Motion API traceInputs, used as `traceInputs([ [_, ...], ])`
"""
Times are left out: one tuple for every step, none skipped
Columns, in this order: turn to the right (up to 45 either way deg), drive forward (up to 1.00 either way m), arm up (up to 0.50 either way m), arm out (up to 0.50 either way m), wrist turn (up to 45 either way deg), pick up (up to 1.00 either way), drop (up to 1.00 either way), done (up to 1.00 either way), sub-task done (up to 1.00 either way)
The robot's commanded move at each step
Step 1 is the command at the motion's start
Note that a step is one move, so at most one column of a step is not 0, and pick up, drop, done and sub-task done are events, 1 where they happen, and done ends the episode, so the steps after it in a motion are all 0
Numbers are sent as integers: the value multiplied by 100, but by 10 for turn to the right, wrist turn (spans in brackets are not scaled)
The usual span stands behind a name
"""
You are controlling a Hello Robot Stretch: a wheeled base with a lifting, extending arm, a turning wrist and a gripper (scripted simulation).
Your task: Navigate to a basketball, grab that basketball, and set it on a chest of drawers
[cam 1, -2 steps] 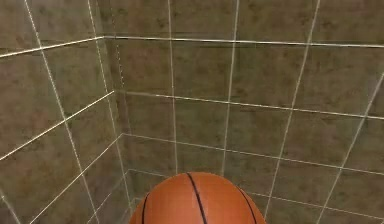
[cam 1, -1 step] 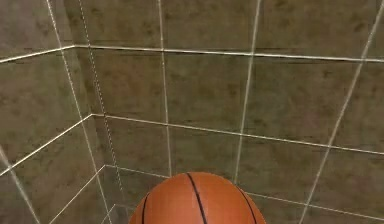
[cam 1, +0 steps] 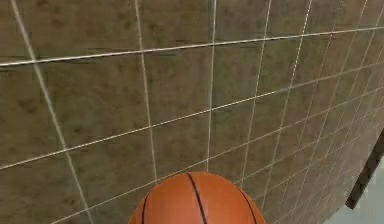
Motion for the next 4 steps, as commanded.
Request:
traceInputs([
  [450, 0, 0, 0, 0, 0, 0, 0, 0],
  [120, 0, 0, 0, 0, 0, 0, 0, 0],
  [0, 100, 0, 0, 0, 0, 0, 0, 0],
  [0, 60, 0, 0, 0, 0, 0, 0, 0],
])
